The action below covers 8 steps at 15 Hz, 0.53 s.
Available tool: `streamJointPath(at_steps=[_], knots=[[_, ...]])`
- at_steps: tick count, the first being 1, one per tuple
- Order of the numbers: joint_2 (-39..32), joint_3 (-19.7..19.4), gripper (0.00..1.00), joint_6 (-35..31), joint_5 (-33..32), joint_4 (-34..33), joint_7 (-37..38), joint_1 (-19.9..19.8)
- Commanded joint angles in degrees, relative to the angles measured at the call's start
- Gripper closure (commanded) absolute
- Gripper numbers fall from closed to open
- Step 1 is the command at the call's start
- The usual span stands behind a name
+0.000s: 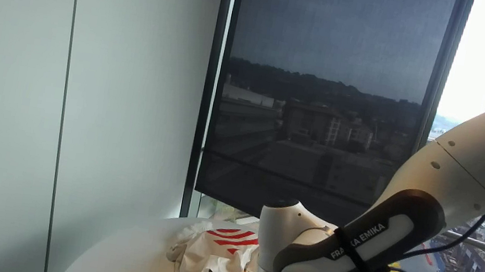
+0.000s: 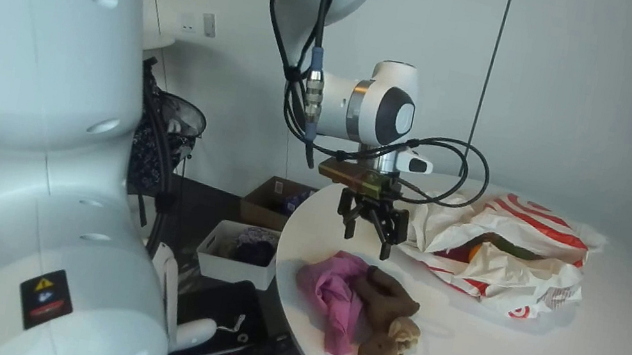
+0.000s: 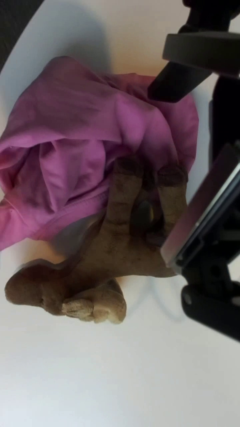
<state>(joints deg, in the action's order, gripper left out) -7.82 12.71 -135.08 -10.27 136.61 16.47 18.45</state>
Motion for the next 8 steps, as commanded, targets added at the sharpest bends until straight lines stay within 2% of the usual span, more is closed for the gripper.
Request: streamJointPath(at_steps=[1,4,6,7,8], knots=[[-0.8,1.8,0.0,-2.9,2.2,3.7,2.2,0.7],[-0.7,4.4,0.0,-2.8,9.2,5.7,1.2,1.3],[-2.0,5.3,0.0,-4.9,10.2,6.8,1.4,1.9],[-2.9,5.2,0.0,-5.7,9.0,7.1,2.5,2.4],[-3.7,4.5,0.0,-8.0,5.2,8.0,4.5,3.3]])
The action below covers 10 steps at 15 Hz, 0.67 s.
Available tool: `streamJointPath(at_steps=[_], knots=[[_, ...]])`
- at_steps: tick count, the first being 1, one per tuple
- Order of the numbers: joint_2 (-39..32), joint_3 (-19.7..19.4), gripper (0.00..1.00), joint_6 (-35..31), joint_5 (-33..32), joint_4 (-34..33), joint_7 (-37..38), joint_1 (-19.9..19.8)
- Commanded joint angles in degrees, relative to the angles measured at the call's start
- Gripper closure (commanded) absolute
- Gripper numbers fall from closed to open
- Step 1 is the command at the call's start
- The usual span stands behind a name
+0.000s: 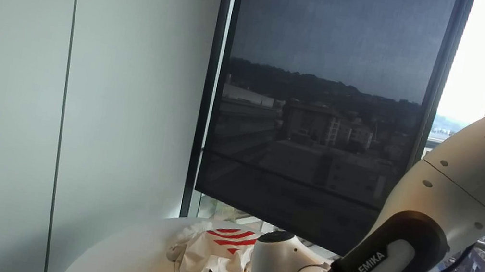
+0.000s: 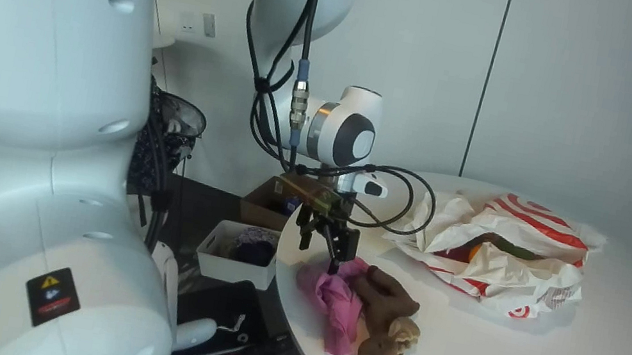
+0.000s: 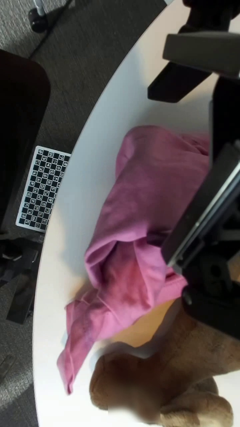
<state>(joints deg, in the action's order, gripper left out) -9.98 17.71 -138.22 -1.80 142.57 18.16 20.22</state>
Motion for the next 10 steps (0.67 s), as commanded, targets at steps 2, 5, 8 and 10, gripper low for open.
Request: streamJointPath(at_steps=[2,5,8,10], knots=[[-2.3,-2.8,0.0,-8.0,-12.5,3.5,9.3,4.0],[-1.6,-4.6,0.0,-10.0,-19.0,5.2,18.6,6.8],[-1.8,-6.1,0.0,-10.1,-25.2,5.6,28.2,9.0],[-2.5,-8.0,0.0,-11.1,-34.2,5.2,35.9,10.8]])
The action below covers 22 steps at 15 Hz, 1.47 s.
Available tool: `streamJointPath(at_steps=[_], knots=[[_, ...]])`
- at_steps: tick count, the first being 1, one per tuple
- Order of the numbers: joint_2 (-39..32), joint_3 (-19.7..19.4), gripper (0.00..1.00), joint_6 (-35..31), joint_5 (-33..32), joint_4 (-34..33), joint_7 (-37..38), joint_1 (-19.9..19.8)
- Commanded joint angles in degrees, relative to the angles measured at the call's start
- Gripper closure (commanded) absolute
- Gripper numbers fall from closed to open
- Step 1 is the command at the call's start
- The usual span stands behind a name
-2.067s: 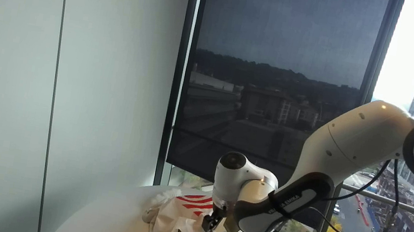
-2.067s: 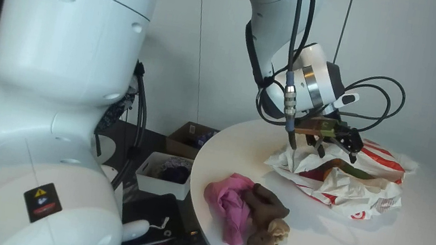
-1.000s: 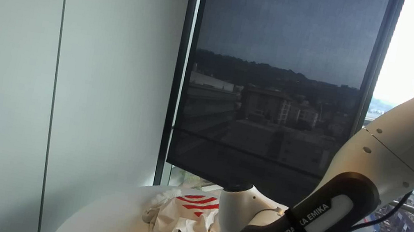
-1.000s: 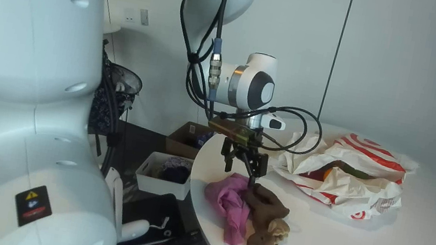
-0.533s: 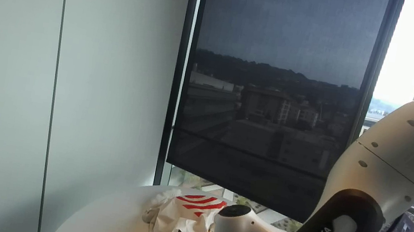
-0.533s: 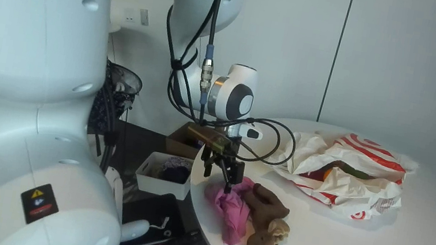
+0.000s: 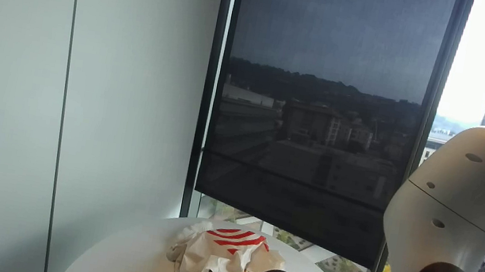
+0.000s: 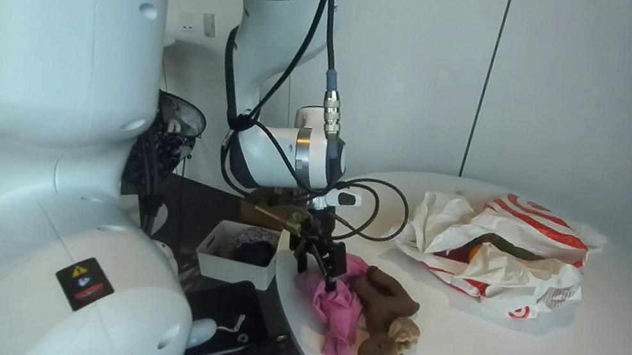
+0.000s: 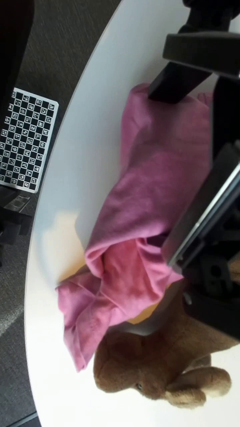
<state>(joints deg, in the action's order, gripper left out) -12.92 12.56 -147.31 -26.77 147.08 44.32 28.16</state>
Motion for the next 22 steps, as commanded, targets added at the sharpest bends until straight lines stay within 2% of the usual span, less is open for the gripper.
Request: streamJointPath(at_steps=[1,3,4,8,13,14,15,19,22], knots=[[0.1,-4.0,0.0,-1.8,-14.1,0.2,15.0,3.6],[-1.0,-5.8,0.0,-2.3,-20.4,-0.7,23.8,4.3],[-1.4,-4.6,0.0,-2.2,-21.9,-1.2,28.4,2.2],[-4.3,-3.4,0.0,-5.8,-17.0,-1.7,31.5,-2.0],[-7.4,-6.5,0.0,-11.0,-18.6,-2.4,33.8,-3.2],[-7.7,-6.8,0.25,-11.7,-18.3,-2.4,34.0,-3.4],[-7.8,-6.5,0.26,-12.7,-17.1,-2.1,33.1,-4.0],[-5.9,-5.7,0.58,-13.7,-15.9,-0.9,32.4,-4.3],[-3.4,-2.4,0.78,-12.1,-11.0,0.8,27.8,-5.9]])
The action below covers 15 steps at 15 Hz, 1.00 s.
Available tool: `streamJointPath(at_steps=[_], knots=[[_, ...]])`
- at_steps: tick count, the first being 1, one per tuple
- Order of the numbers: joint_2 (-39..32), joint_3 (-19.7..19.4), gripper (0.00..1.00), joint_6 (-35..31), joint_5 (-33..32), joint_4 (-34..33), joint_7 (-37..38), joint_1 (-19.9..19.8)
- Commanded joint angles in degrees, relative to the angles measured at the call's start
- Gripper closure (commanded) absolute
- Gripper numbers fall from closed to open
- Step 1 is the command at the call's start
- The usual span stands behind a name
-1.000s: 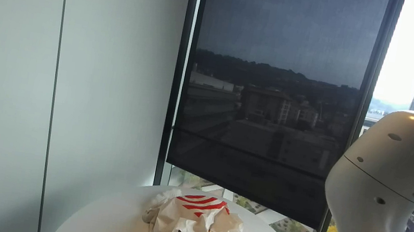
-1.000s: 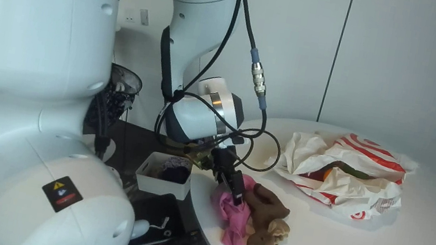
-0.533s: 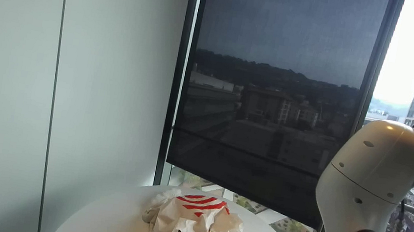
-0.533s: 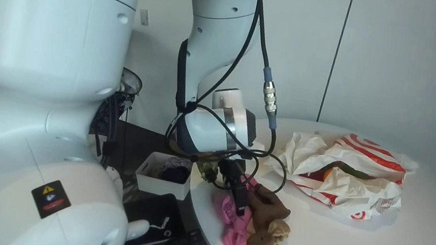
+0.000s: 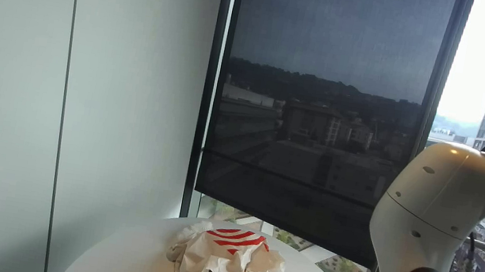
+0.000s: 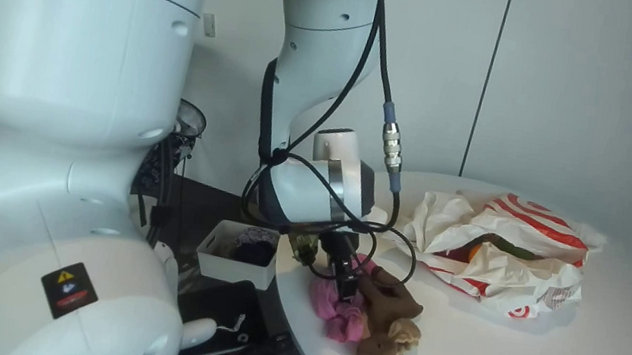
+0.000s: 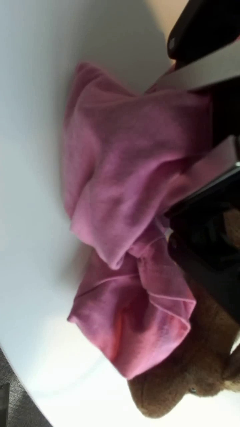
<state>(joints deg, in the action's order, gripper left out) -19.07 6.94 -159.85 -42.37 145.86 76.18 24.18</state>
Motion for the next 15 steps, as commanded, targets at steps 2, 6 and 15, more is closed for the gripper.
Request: streamJointPath(at_steps=[2,6,15], knots=[[5.4,5.5,0.87,0.6,11.6,3.5,-10.5,-2.7],[13.8,9.4,0.85,2.0,26.4,6.0,-22.8,-3.5],[29.9,6.5,0.87,2.8,9.9,2.6,-11.7,-7.8]])
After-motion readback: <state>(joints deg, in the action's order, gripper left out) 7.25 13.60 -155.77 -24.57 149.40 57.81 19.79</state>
